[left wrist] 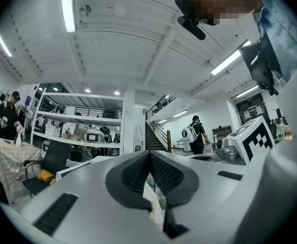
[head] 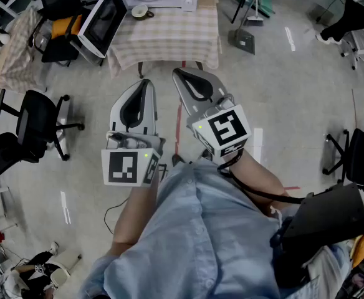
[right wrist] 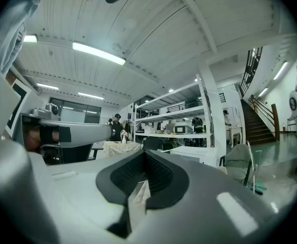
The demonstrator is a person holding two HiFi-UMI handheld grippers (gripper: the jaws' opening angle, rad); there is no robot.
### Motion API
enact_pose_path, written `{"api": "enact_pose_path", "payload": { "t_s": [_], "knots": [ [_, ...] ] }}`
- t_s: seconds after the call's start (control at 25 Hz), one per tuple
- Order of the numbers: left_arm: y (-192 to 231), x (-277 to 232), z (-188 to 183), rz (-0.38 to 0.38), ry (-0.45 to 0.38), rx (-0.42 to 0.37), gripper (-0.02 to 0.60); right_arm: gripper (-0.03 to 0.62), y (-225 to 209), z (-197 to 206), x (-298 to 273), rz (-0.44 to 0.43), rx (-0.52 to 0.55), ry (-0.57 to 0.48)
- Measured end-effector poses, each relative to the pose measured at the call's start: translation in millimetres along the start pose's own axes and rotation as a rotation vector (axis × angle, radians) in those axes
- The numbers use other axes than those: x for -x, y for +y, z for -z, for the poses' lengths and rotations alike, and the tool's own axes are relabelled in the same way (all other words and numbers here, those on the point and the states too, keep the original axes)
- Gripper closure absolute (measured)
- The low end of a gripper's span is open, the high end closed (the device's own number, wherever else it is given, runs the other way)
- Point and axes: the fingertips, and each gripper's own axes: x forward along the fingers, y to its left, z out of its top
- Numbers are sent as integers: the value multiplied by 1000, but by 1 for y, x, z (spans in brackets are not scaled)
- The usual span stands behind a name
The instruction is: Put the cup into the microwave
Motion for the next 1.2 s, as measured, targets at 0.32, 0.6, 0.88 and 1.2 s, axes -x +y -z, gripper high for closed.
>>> {"api": "enact_pose_path", "payload": {
  "t_s": [0.32,0.6,0.88,1.2],
  "knots": [
    [-12,-5,2,-3,5,-6,577,594,-7,3,7,-12,-9,1],
    [-26,-12,5,-3,19,-17,577,594,-17,3,16,-8,-26,-9],
    [-47,-33,2,-3,25,-29,577,592,-36,2,25,-59,-31,-6],
    [-50,-32,18,-63,80,-46,577,592,-38,24,20,-112,-103,19]
  ]
}}
